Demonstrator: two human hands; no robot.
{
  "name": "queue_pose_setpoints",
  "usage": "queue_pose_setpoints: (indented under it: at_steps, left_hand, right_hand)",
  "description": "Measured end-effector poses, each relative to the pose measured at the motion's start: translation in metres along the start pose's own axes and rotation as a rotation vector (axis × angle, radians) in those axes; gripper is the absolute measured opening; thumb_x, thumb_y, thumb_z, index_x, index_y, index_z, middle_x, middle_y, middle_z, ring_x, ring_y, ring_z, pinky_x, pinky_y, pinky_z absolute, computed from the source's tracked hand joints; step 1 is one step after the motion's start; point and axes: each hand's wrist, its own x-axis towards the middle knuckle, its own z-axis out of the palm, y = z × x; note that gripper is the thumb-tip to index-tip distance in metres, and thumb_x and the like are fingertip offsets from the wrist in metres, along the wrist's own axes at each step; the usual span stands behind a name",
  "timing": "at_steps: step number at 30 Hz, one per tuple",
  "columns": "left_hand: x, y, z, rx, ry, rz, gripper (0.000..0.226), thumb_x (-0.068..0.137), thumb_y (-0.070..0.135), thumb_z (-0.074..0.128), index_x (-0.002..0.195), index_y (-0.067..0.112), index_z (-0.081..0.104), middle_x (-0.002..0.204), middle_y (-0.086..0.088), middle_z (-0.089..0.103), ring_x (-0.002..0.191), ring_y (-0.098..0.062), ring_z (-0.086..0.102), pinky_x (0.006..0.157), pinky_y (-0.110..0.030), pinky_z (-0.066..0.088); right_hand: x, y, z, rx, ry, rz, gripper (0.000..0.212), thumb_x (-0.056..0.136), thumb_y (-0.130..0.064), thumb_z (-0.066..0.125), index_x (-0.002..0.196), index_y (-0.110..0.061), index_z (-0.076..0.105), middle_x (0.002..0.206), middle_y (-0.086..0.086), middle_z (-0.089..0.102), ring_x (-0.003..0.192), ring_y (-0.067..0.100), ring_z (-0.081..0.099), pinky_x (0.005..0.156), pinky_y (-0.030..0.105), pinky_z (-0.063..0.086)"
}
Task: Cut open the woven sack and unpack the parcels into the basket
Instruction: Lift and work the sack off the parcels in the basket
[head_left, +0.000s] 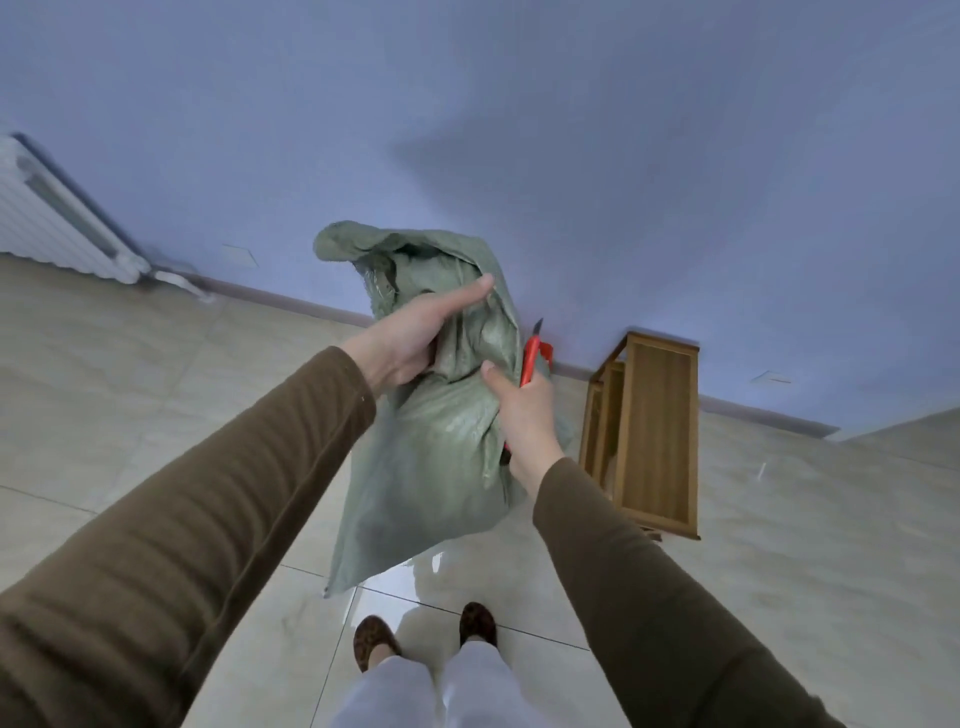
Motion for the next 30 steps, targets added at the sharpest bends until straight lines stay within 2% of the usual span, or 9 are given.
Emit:
queue_pose_setpoints:
  at_steps: [3, 8, 12, 15, 19, 23, 25, 27, 30]
  left_hand:
    - [-0.015, -0.017, -0.035, 0.129, 0.104, 0.117, 0.041, 0.097, 0.046, 0.066, 0.114, 0.010, 0.078, 0.118, -0.010, 0.078, 0.109, -0.021, 0.075, 0.096, -0.033, 0.058]
    - [-0.058, -0.073, -0.101, 0.300, 0.390, 0.097, 0.072, 0.088, 0.061, 0.070, 0.152, 0.037, 0.047, 0.155, 0.011, 0.048, 0.142, -0.006, 0.043, 0.109, -0.026, 0.032]
    - [-0.106, -0.151, -0.138, 0.248, 0.208, -0.375, 0.120, 0.063, 0.086, 0.063, 0.163, 0.042, 0.012, 0.168, 0.002, 0.031, 0.149, -0.025, 0.037, 0.119, -0.050, 0.028]
    - [-0.131, -0.192, -0.142, 0.257, -0.053, -0.635, 0.125, 0.060, 0.082, 0.070, 0.162, 0.044, 0.007, 0.162, -0.001, 0.043, 0.142, -0.030, 0.049, 0.121, -0.059, 0.031]
    - [-0.140, -0.213, -0.145, 0.389, -0.165, -0.702, 0.092, 0.075, 0.047, 0.088, 0.146, 0.043, 0.029, 0.140, 0.005, 0.059, 0.121, -0.020, 0.062, 0.107, -0.040, 0.049]
    - [-0.131, -0.212, -0.158, 0.513, 0.005, -0.516, 0.026, 0.092, -0.015, 0.057, 0.105, 0.008, 0.062, 0.095, -0.014, 0.063, 0.087, -0.026, 0.058, 0.084, -0.030, 0.044]
    - [-0.125, -0.207, -0.170, 0.501, 0.121, -0.438, 0.031, 0.093, -0.019, 0.049, 0.083, 0.006, 0.063, 0.081, -0.015, 0.065, 0.073, -0.024, 0.059, 0.073, -0.026, 0.049]
    - [-0.119, -0.202, -0.186, 0.519, 0.202, -0.484, 0.015, 0.093, -0.001, 0.068, 0.095, 0.010, 0.057, 0.091, -0.014, 0.067, 0.076, -0.022, 0.062, 0.064, -0.025, 0.050]
    - [-0.115, -0.210, -0.206, 0.517, 0.171, -0.689, 0.086, 0.077, 0.035, 0.091, 0.138, 0.019, 0.031, 0.116, -0.015, 0.066, 0.085, -0.025, 0.071, 0.062, -0.032, 0.057]
  right_hand:
    - [0.016, -0.006, 0.002, 0.194, -0.048, 0.191, 0.013, 0.098, -0.012, 0.068, 0.108, -0.011, 0.077, 0.110, 0.015, 0.080, 0.105, 0.033, 0.077, 0.100, 0.054, 0.058]
    - [0.038, -0.011, 0.014, 0.270, -0.094, 0.426, 0.033, 0.101, -0.023, 0.066, 0.126, -0.002, 0.070, 0.118, 0.021, 0.077, 0.108, 0.037, 0.076, 0.100, 0.056, 0.057]
    - [0.053, -0.017, 0.017, 0.323, -0.051, 0.476, 0.034, 0.100, -0.025, 0.067, 0.128, -0.004, 0.069, 0.120, 0.022, 0.076, 0.108, 0.038, 0.076, 0.099, 0.055, 0.058]
    - [0.059, -0.017, 0.021, 0.370, 0.016, 0.445, 0.028, 0.101, -0.022, 0.066, 0.122, -0.005, 0.070, 0.114, 0.021, 0.078, 0.101, 0.036, 0.077, 0.089, 0.051, 0.062]
    - [0.066, -0.009, 0.027, 0.445, 0.094, 0.439, 0.021, 0.104, -0.021, 0.061, 0.117, -0.006, 0.068, 0.126, 0.021, 0.072, 0.118, 0.037, 0.069, 0.105, 0.054, 0.054]
    - [0.068, -0.001, 0.037, 0.495, 0.157, 0.496, 0.036, 0.104, -0.021, 0.062, 0.136, -0.005, 0.063, 0.135, 0.020, 0.068, 0.125, 0.036, 0.066, 0.110, 0.052, 0.050]
    - [0.067, 0.004, 0.043, 0.506, 0.167, 0.520, 0.041, 0.105, -0.020, 0.060, 0.143, -0.005, 0.059, 0.140, 0.019, 0.065, 0.129, 0.036, 0.063, 0.113, 0.051, 0.047]
    - [0.066, 0.010, 0.046, 0.515, 0.175, 0.537, 0.042, 0.106, -0.019, 0.058, 0.146, -0.005, 0.056, 0.144, 0.019, 0.063, 0.132, 0.036, 0.061, 0.114, 0.051, 0.046]
    - [0.067, 0.012, 0.048, 0.543, 0.189, 0.554, 0.042, 0.106, -0.018, 0.058, 0.146, -0.005, 0.056, 0.144, 0.019, 0.063, 0.132, 0.035, 0.061, 0.114, 0.050, 0.046]
